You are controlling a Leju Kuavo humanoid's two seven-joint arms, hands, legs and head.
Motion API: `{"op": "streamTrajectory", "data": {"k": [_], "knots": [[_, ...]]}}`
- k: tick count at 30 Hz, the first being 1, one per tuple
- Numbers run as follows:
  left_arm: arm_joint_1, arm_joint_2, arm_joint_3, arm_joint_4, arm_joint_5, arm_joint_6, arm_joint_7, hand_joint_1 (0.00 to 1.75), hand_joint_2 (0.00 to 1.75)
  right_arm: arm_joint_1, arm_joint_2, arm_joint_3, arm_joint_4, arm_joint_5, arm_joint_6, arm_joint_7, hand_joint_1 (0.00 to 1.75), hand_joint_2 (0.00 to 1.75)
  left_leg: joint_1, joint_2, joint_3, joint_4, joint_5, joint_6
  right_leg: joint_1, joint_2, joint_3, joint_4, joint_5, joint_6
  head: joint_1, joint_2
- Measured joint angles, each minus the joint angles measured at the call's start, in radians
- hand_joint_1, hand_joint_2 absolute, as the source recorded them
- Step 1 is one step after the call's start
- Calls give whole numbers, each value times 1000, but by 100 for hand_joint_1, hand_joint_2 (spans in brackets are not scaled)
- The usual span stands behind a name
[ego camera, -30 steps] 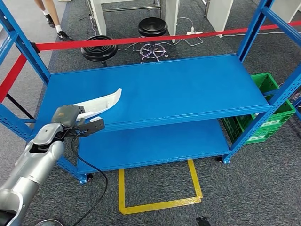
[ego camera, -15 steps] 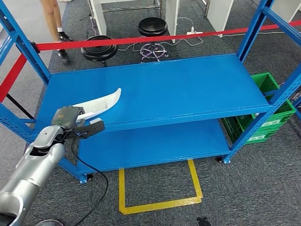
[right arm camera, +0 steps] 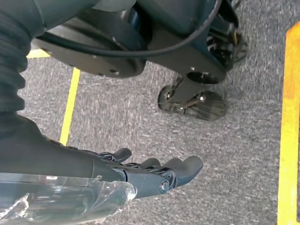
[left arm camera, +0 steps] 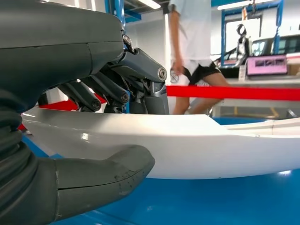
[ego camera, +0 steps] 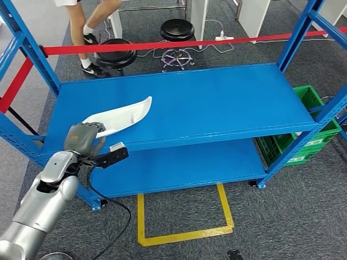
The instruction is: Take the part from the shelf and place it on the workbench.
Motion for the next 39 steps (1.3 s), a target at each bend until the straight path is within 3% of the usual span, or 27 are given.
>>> {"op": "streamTrajectory", "data": {"k": [3, 4, 5, 6, 8, 10, 13, 14, 15, 16, 18, 19, 20, 21, 22, 23, 25, 27, 29, 30, 32, 34, 35, 36, 37, 38, 39], "knots": [[22, -4, -3, -46, -5, 5, -4, 175, 175, 4, 0, -8, 0, -2, 9, -13, 0, 175, 2, 5, -5, -7, 10, 8, 3, -5, -58, 172, -117, 3, 2, 0], [32, -5, -4, -60, -7, 7, -5, 175, 175, 6, 0, -10, 0, -1, 11, -17, 0, 175, 1, 5, -9, -7, 13, 7, 3, -6, -70, 223, -141, 4, 2, 0], [42, -6, -5, -73, -8, 8, -6, 175, 175, 7, 0, -13, 0, -1, 13, -21, 0, 175, 2, 6, -15, -7, 17, 6, 3, -6, -66, 241, -147, 5, 2, 0], [52, -7, -7, -86, -10, 9, -7, 175, 175, 8, 0, -16, 0, 0, 15, -24, 0, 175, 3, 5, -20, -6, 22, 2, 2, -7, -42, 219, -136, 6, 3, 0], [68, -9, -10, -112, -12, 12, -8, 175, 175, 7, 0, -19, 0, 1, 17, -29, 0, 175, 8, 4, -32, -2, 32, -9, 0, -8, 50, 83, -95, 9, 3, 0], [78, -9, -12, -138, -16, 16, -8, 175, 175, 7, 0, -20, 0, 3, 17, -33, 0, 175, 10, 3, -40, 4, 42, -23, 3, -3, 108, -14, -69, 1, 1, 0], [90, -12, -15, -170, -20, 23, -7, 175, 175, 10, -2, -22, 0, 3, 17, -40, 0, 175, 11, 0, -41, -1, 62, -43, 10, 0, 94, -18, -58, -29, -3, 0], [97, -13, -16, -179, -22, 26, -8, 175, 175, 11, -3, -24, 0, 2, 17, -42, 0, 175, 13, 0, -44, 0, 57, -48, 10, -2, 90, -17, -51, -40, -4, 0], [105, -14, -18, -187, -24, 28, -8, 175, 175, 12, -4, -26, 0, 1, 17, -45, 0, 175, 14, 1, -51, 14, 33, -53, 10, -3, 84, -18, -41, -50, -5, 0], [111, -15, -19, -196, -26, 30, -8, 175, 175, 13, -4, -27, 0, 0, 17, -47, 0, 175, 14, 1, -64, 52, -9, -56, 8, -4, 75, -19, -30, -58, -6, 0], [121, -16, -23, -210, -30, 33, -8, 175, 175, 17, -5, -29, 0, -1, 17, -51, 0, 175, 14, 2, -102, 183, -117, -60, 10, -5, 52, -19, -8, -65, -9, 0], [126, -17, -24, -215, -31, 33, -8, 175, 175, 20, -6, -31, 0, -2, 17, -53, 0, 175, 14, 2, -115, 251, -154, -61, 11, -6, 38, -19, 2, -66, -9, 0], [130, -19, -26, -219, -32, 34, -8, 175, 175, 23, -6, -33, 0, -3, 17, -54, 0, 175, 13, 2, -115, 294, -169, -60, 12, -7, 25, -18, 11, -66, -9, 0], [134, -20, -27, -222, -33, 34, -8, 175, 175, 24, -6, -37, 0, -4, 17, -55, 0, 175, 13, 2, -99, 302, -165, -58, 12, -8, 13, -18, 19, -64, -9, 0], [136, -22, -29, -225, -33, 35, -8, 175, 175, 25, -6, -40, 0, -6, 17, -56, 0, 175, 12, 2, -62, 272, -148, -55, 13, -7, 2, -18, 28, -61, -9, 0], [138, -25, -31, -229, -34, 35, -8, 175, 175, 25, -6, -42, 0, -6, 17, -56, 0, 175, 11, 0, -10, 212, -129, -50, 12, -6, -7, -17, 36, -57, -9, 0], [137, -29, -35, -239, -37, 36, -8, 175, 175, 24, -6, -45, 0, -7, 16, -57, 0, 175, 9, -7, 94, 75, -125, -40, 14, -4, -18, -17, 50, -47, -9, 0], [136, -34, -39, -246, -38, 38, -8, 175, 175, 25, -6, -45, 0, -7, 15, -58, 0, 175, 4, -11, 135, 10, -138, -33, 14, -1, -22, -22, 66, -34, -8, 0], [137, -39, -41, -247, -38, 39, -8, 175, 175, 27, -7, -47, 0, -7, 14, -59, 0, 175, 1, -4, 127, 4, -125, -19, 12, 3, -25, -28, 77, -20, -8, 0], [137, -42, -42, -247, -38, 39, -8, 175, 175, 29, -8, -48, 1, -7, 13, -59, 0, 175, 2, 1, 121, 2, -116, -10, 10, 2, -32, -20, 64, -14, -7, 0], [137, -47, -43, -247, -39, 39, -8, 175, 175, 32, -9, -52, 1, -7, 11, -60, 0, 175, 2, 12, 101, -1, -96, 5, 9, -3, -63, 59, -15, -6, -5, 0], [137, -53, -43, -247, -40, 39, -9, 175, 175, 33, -9, -58, 1, -8, 8, -61, 0, 175, -1, 21, 75, 0, -76, 11, 9, -6, -102, 195, -102, 0, -3, 0], [137, -56, -43, -247, -40, 38, -10, 175, 175, 32, -9, -62, 1, -8, 7, -62, 0, 175, -2, 26, 62, 1, -66, 12, 9, -6, -109, 246, -116, 2, -3, 0], [137, -59, -44, -247, -40, 38, -11, 175, 175, 33, -9, -65, 1, -8, 7, -63, 0, 175, -3, 30, 48, 2, -55, 11, 9, -7, -101, 266, -107, 4, -3, 0], [137, -61, -45, -247, -40, 38, -12, 175, 175, 33, -9, -68, 1, -8, 6, -64, 0, 175, -3, 33, 35, 3, -45, 8, 9, -8, -74, 249, -80, 4, -3, 0], [136, -63, -46, -247, -40, 38, -13, 175, 175, 34, -10, -71, 1, -9, 6, -66, 0, 175, -3, 35, 23, 4, -36, 5, 9, -9, -29, 200, -51, 3, -3, 0], [133, -65, -47, -247, -40, 38, -13, 175, 175, 33, -10, -73, 0, -9, 6, -67, 0, 175, -3, 37, 12, 7, -27, 1, 9, -12, 24, 128, -40, 1, -3, 0]]}}
